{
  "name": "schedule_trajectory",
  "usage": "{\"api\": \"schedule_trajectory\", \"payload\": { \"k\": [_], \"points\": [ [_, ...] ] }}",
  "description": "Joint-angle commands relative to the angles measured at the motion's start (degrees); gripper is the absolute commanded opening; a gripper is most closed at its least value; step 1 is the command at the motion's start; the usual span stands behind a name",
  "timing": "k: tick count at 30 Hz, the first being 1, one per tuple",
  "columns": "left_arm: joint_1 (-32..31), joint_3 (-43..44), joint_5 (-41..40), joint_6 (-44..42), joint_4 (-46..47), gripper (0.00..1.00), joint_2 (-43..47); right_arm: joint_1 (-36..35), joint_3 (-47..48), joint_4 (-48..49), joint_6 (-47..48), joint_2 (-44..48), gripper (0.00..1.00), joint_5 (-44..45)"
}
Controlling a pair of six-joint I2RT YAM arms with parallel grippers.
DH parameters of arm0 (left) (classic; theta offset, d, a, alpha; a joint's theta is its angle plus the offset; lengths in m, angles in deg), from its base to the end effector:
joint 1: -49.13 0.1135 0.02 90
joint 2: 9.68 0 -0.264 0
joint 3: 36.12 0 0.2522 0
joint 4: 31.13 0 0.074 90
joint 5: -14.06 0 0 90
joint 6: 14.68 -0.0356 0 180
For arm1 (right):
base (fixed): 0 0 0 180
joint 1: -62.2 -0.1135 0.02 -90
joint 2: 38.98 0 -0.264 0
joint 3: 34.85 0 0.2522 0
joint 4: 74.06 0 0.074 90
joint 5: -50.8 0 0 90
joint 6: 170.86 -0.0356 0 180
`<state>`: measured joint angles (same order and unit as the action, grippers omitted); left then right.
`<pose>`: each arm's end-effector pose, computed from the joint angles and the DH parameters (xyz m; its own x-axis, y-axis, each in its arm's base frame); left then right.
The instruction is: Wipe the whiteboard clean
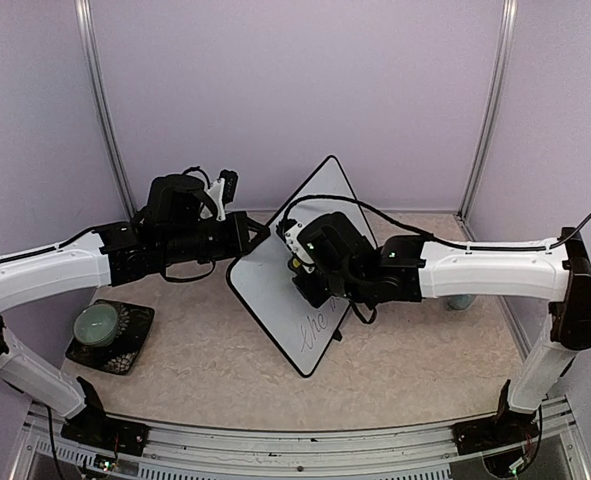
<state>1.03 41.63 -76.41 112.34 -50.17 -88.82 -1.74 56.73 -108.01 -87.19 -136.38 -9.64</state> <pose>0.2173 -0.2418 0.3284 -0.6312 -0.1981 -0.7499 0.4498 0.6942 -0.5619 0.1852 0.3387 0.2826 -0.3471 -0.4915 -0.7987 -0.5801 0.7817 -0.2289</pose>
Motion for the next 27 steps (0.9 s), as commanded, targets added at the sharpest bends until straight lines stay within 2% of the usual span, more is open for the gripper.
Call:
{"api": "schedule_trajectory", "payload": {
  "k": [1,12,21,27],
  "points": [
    [-0.8,-1.3,0.7,0.3,-1.5,0.0,2.0,1.0,0.7,2.3,1.2,-2.0,0.0,-0.4],
    [-0.6,-1.4,1.4,0.2,-0.7,0.0,1.5,2.2,-10.2,4.1,-3.1,-1.4,0.0,-4.6],
    [-0.6,-1.3,1.2,0.4,-1.0,0.0,1.9,2.2,-8.8,3.2,-2.4,0.1,0.0,-4.9],
    [-0.6,-1.1,0.8,0.5,-1.4,0.0,2.0,3.1,-10.0,-0.5,-4.3,5.5,0.0,-3.6]
  ]
}}
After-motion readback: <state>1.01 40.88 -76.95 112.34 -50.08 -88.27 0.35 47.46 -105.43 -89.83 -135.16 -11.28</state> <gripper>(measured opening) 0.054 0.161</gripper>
